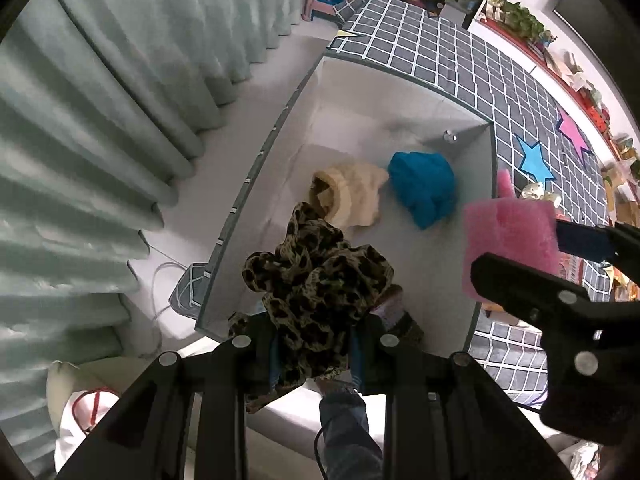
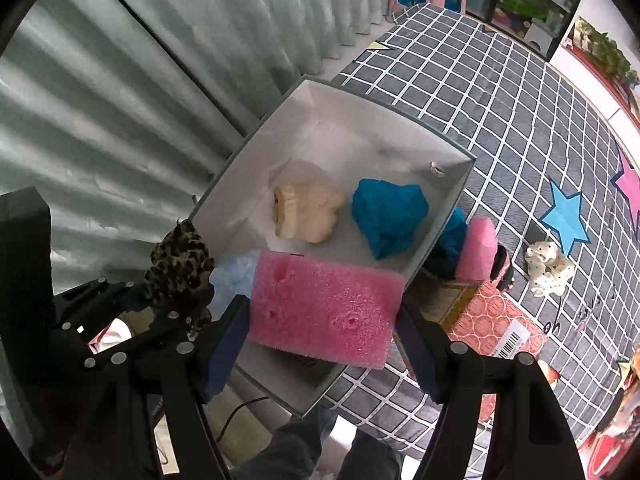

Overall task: Organize soft objects
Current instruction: 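Carry the pink sponge and leopard-print scrunchie with both tools over the white box, then lower the sponge and scrunchie into the white box and open both tools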

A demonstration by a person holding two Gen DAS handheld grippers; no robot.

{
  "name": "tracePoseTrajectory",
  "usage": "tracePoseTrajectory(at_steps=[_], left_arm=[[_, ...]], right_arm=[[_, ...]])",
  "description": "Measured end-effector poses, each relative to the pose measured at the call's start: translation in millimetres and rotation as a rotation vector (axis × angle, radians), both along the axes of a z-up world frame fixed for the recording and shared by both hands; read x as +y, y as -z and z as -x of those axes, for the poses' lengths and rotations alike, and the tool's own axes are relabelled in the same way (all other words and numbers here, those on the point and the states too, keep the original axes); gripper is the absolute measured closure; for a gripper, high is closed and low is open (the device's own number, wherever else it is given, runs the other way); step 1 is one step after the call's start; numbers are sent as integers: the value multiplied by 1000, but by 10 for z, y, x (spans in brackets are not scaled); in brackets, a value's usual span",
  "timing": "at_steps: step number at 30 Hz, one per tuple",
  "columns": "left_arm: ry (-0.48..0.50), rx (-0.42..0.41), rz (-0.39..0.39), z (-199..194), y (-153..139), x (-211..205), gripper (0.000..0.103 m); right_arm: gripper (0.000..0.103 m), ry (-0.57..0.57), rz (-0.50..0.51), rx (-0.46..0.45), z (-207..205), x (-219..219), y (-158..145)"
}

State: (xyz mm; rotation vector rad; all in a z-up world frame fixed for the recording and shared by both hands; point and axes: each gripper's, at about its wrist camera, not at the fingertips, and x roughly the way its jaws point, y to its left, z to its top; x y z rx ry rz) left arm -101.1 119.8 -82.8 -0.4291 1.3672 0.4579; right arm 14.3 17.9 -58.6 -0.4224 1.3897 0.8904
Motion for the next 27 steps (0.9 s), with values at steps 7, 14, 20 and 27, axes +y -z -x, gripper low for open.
tracePoseTrajectory(at_steps=[7, 14, 20, 27], left_arm=[[-6, 13, 11, -22, 48, 18, 74], [-4, 24, 20, -41, 83, 11, 74], [0, 27, 23, -68, 121, 0, 74], [3, 39, 29, -82, 172, -10, 73]], right_arm=[[29, -10, 8, 9, -17, 39, 38], [29, -18, 13, 22, -30, 64, 78], [29, -20, 15, 30, -52, 75, 110], [29, -20, 16, 46, -68, 79, 136]])
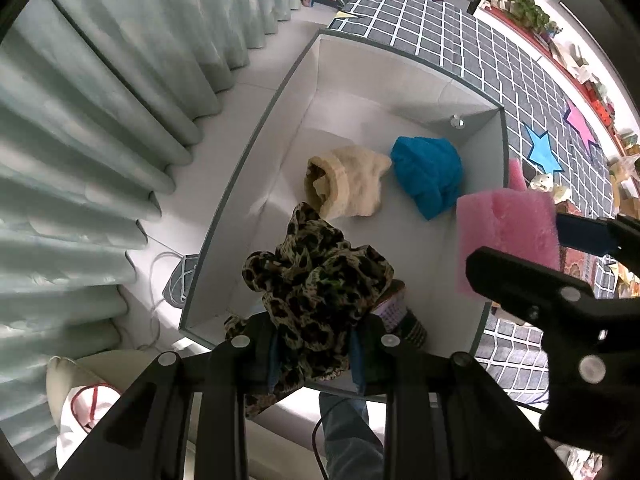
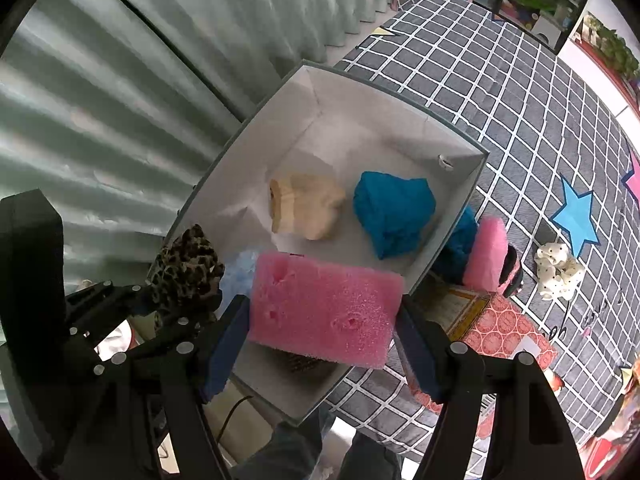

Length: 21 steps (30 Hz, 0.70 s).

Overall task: Organize soft objects
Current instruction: 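Lower the sponge and scrunchie into the white box and open both tools, then move both tools from the box back over the pile of soft items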

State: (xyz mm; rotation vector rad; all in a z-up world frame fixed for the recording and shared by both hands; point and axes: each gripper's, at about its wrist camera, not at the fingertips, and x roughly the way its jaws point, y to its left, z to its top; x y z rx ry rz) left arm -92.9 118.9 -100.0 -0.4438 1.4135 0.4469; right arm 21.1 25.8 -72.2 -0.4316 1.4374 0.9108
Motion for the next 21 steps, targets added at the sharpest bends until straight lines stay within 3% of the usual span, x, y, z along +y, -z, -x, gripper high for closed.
tracePoseTrajectory(at_steps=[7, 9, 14, 17, 21], left_arm=[[0, -7, 0, -10, 7, -5, 66], [-1, -16, 5, -13, -4, -2, 59], [-13, -63, 12, -6, -74, 0, 25], [-20, -91, 4, -15, -140, 13, 20], [-38, -99, 34, -32, -162, 56, 9]], right_arm=[[29, -4, -7, 13, -14, 7, 11], [28, -8, -11, 16, -12, 7, 12], [27, -20, -22, 11, -5, 11, -12], [4, -15, -33, 12, -12, 5, -37], [4, -4, -52, 15, -38, 0, -88]])
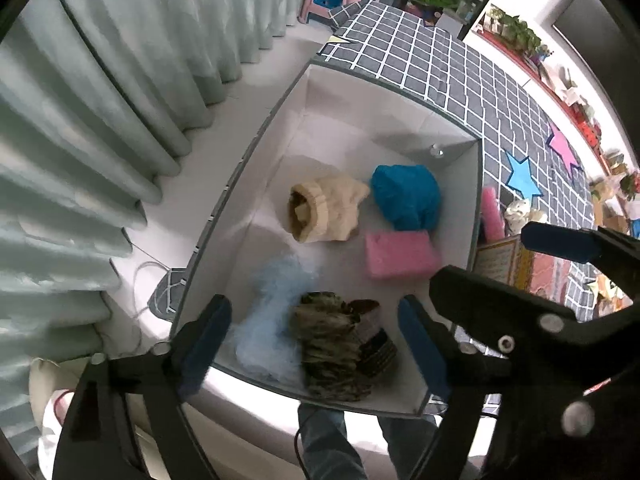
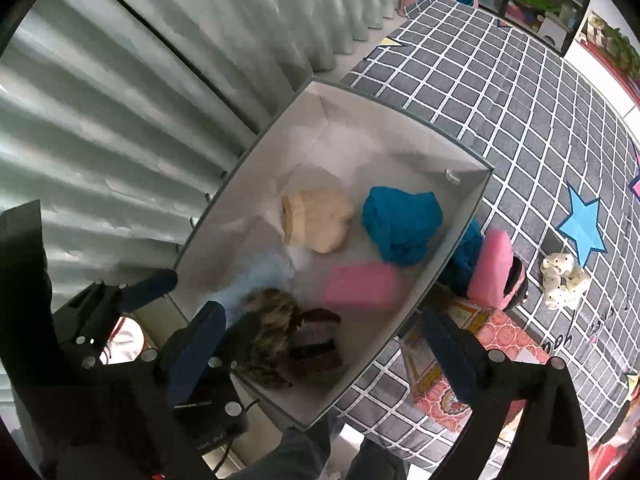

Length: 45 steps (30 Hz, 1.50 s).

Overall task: Organize soft objects
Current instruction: 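Move both tools from the box back over the pile of soft items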

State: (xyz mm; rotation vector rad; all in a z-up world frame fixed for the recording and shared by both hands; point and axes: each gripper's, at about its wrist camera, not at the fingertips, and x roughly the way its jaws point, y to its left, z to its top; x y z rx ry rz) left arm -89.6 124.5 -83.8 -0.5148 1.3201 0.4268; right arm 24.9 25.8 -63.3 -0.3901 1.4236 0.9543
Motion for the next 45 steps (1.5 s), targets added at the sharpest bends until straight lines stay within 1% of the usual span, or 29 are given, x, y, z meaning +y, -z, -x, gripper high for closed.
tracePoseTrajectory(at_steps=[2, 7, 10, 13, 16, 19, 21, 25, 27, 28, 31, 36, 39, 41, 43, 45], left_arm=[[-9, 7, 5, -3, 6, 14, 0], [-31, -14, 28, -31, -2, 18, 0], [-35, -26, 22, -89, -50, 7, 0], [-24, -32, 23, -167, -97, -18, 0], [-7, -36, 32, -258, -123, -80, 0], [13, -25, 29, -349, -119, -162, 0], [24, -14, 30, -400, -104, -208, 0], [39, 14, 30, -484, -67, -299, 0], [38, 29, 28, -529, -48, -340, 0], [36, 34, 28, -537, -40, -353, 0], [26, 53, 28, -585, -15, -401, 0], [23, 86, 25, -691, 27, -507, 0], [24, 97, 18, -788, 30, -568, 0], [22, 104, 16, -858, 21, -603, 0], [25, 106, 8, -941, -2, -641, 0], [34, 106, 6, -1041, -27, -696, 0]], right_arm=[[4, 11, -2, -5, -35, -14, -26], [4, 49, -27, 1, -200, -134, -136], [4, 84, -41, -1, -369, -257, -216], [4, 148, -45, -9, -678, -465, -268], [4, 210, -19, -18, -959, -655, -203], [4, 280, 22, 20, -1225, -855, -7], [4, 309, 47, 73, -1372, -959, 200], [4, 320, 85, 157, -1509, -1044, 562], [4, 324, 97, 226, -1586, -1057, 797], [4, 323, 101, 245, -1601, -1057, 858], [4, 300, 110, 324, -1677, -1035, 1150], [4, 242, 86, 507, -1706, -929, 1603], [4, 192, 97, 554, -1679, -849, 1827], [4, 170, 107, 557, -1641, -819, 1900], [13, 182, 112, 534, -1651, -851, 1919], [41, 215, 112, 503, -1719, -960, 1892]])
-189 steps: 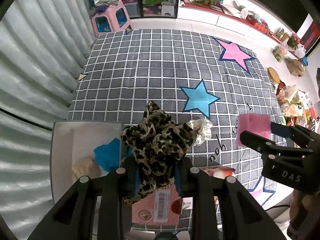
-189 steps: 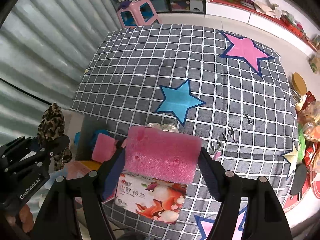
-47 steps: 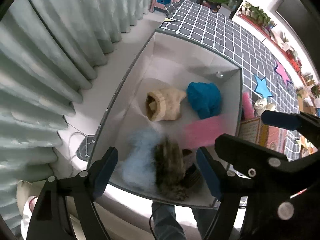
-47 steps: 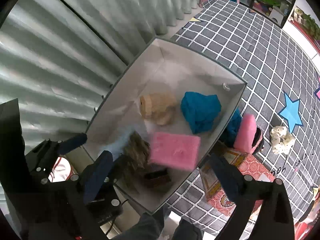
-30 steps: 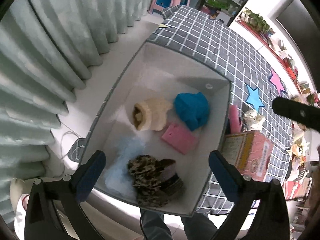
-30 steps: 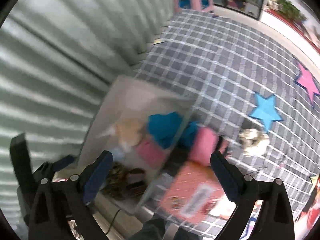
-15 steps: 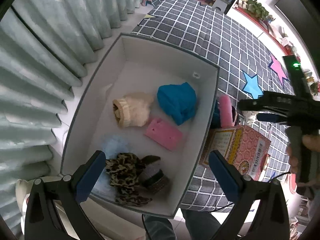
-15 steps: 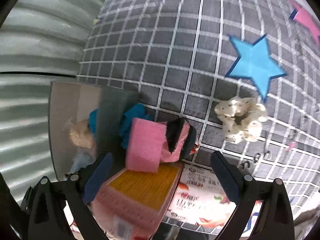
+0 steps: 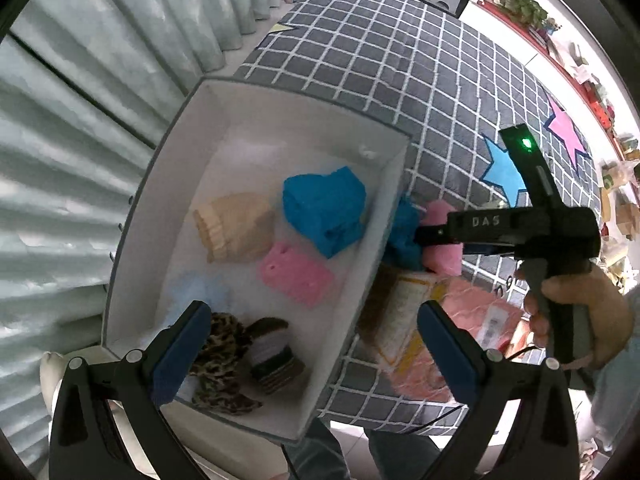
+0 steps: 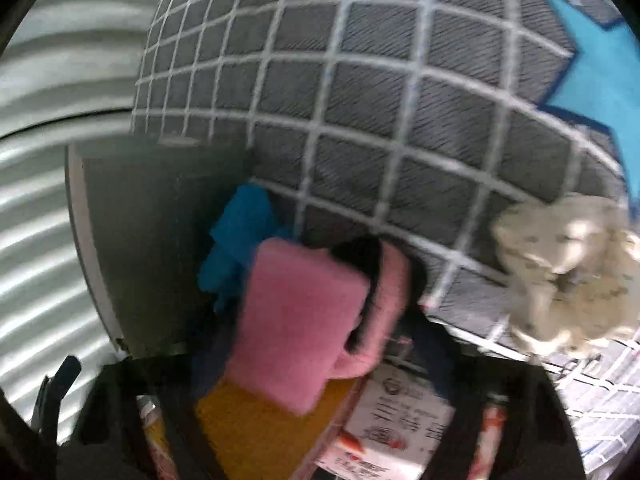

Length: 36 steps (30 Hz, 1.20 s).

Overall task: Organize soft objects
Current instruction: 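Move both tools from the box back over the pile of soft items, then grasp the white polka-dot scrunchie with left tool while right tool grasps a pink foam block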

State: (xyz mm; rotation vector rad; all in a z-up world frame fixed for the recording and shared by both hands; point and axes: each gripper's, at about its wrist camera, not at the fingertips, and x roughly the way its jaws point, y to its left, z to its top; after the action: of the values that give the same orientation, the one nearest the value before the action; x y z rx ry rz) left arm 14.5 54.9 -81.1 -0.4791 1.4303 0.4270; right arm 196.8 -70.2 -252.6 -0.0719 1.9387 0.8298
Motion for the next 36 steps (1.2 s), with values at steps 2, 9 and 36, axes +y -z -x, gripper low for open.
tracePoseTrajectory(at_steps=[2, 9, 36], left_arm=[[13, -3, -1, -94, -18, -68, 0], [91, -25, -5, -439, -107, -370, 0], [428, 44, 50, -1566, 300, -2083, 0]], right_arm=[[46, 50, -14, -12, -96, -171, -31], [49, 254, 70, -155, -609, -966, -188], [23, 706, 306, -267, -434, -3621, -431]])
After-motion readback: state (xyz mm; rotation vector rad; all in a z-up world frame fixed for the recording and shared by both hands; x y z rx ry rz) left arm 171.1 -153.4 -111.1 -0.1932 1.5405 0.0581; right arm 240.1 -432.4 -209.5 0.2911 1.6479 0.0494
